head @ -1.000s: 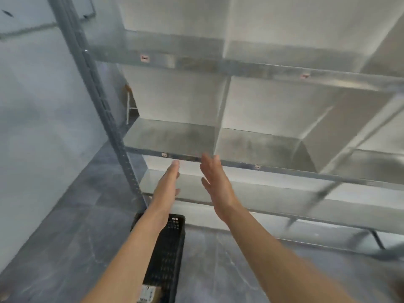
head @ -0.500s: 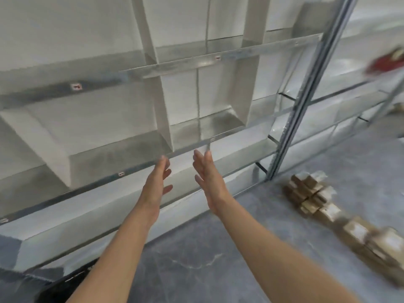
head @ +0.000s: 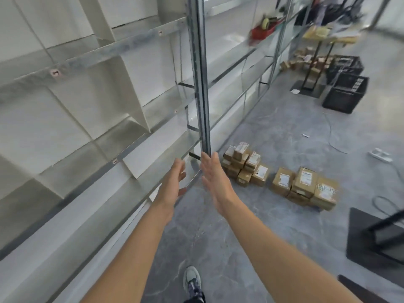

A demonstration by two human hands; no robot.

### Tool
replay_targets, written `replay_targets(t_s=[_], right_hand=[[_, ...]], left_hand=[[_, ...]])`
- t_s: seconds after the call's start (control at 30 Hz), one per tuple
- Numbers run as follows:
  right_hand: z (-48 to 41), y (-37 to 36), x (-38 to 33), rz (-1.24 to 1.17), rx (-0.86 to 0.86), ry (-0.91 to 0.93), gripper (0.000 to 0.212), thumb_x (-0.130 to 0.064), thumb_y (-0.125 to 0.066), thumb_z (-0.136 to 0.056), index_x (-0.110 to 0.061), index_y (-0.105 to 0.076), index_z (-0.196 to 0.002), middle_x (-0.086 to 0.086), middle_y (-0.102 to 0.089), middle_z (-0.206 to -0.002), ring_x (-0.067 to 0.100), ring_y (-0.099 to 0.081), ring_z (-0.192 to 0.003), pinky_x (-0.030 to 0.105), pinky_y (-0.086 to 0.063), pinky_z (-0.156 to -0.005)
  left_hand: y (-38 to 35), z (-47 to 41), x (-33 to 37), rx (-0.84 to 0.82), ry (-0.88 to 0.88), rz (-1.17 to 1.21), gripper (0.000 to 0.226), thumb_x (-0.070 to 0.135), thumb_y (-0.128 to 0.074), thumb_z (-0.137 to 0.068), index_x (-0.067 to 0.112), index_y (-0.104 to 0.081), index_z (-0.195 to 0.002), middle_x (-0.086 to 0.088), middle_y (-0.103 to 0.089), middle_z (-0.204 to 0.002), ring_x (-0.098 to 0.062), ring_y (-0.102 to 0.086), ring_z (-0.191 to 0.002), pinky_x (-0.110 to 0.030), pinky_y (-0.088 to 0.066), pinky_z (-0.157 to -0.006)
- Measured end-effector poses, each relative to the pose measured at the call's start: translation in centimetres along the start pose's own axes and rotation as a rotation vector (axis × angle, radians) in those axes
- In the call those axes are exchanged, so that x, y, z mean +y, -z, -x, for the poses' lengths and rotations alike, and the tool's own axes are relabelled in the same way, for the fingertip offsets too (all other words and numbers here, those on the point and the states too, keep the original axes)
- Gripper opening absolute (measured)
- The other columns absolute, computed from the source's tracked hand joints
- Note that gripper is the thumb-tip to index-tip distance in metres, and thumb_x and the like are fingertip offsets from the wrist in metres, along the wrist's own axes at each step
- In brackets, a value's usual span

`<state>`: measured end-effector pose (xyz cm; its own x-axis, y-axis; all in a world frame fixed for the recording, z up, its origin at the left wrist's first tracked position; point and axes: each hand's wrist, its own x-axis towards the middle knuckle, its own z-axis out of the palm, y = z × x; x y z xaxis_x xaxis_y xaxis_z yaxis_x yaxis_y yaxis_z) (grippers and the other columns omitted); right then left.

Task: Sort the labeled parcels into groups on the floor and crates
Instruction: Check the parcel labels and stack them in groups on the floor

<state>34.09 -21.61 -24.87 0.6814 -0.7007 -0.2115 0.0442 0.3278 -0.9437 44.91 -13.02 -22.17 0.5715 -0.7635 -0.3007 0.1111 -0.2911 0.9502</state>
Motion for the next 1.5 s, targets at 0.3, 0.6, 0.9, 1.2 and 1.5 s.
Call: replay_targets(t_s=[0.3,0.6,0.9,1.2,1.5], right_hand=[[-9.0,11.0,0.0,-0.046,0.270,-0.050,0.086,-0.081,-0.029,-0.092,-0.031,-0.032,-0.162,-0.017,-0.032,-0.167,0.003,-0.030,-0.152,0.043,-0.019,-0.130],[-19.6,18.9,-1.8,-0.080,0.523,-0.143,0.081,-0.076,-0.023,-0.098,-0.030,-0.028,-0.164,-0.011,-0.028,-0.169,0.008,-0.027,-0.154,0.044,-0.017,-0.130],[-27.2,26.6,-1.6,-0.136,0.586,-0.217,0.105,-0.091,-0.032,-0.081,-0.030,-0.023,-0.165,-0.009,-0.028,-0.170,0.011,-0.028,-0.155,0.045,-0.019,-0.129],[-36.6,39.7,0.8,-0.191,0.598,-0.371,0.080,-0.074,-0.022,-0.101,-0.027,-0.025,-0.165,-0.006,-0.026,-0.171,0.012,-0.026,-0.156,0.045,-0.018,-0.130],[-43.2,49.2,3.1,-0.207,0.580,-0.499,0.081,-0.073,-0.020,-0.101,-0.025,-0.024,-0.166,-0.006,-0.026,-0.171,0.013,-0.026,-0.156,0.046,-0.018,-0.130]], left_hand=[[-9.3,-14.8,0.9,-0.261,0.097,-0.043,0.060,0.063,-0.030,-0.105,0.029,-0.046,-0.152,0.013,-0.046,-0.154,-0.006,-0.046,-0.137,-0.046,-0.039,-0.116],[-15.3,-29.9,2.5,-0.419,0.214,-0.139,0.063,0.062,-0.030,-0.105,0.025,-0.042,-0.155,0.012,-0.045,-0.155,-0.006,-0.047,-0.129,-0.043,-0.040,-0.114],[-21.2,-39.8,2.2,-0.458,0.308,-0.195,0.061,0.063,-0.030,-0.105,0.028,-0.044,-0.153,0.009,-0.046,-0.155,-0.008,-0.045,-0.135,-0.046,-0.037,-0.117],[-32.1,-50.7,-0.6,-0.393,0.467,-0.261,0.065,0.063,-0.028,-0.105,0.026,-0.036,-0.158,0.004,-0.039,-0.162,-0.015,-0.038,-0.146,-0.045,-0.035,-0.116],[-39.9,-59.1,-4.3,-0.392,0.604,-0.333,0.069,0.065,-0.028,-0.104,0.026,-0.030,-0.161,0.004,-0.030,-0.167,-0.016,-0.030,-0.152,-0.047,-0.029,-0.123]])
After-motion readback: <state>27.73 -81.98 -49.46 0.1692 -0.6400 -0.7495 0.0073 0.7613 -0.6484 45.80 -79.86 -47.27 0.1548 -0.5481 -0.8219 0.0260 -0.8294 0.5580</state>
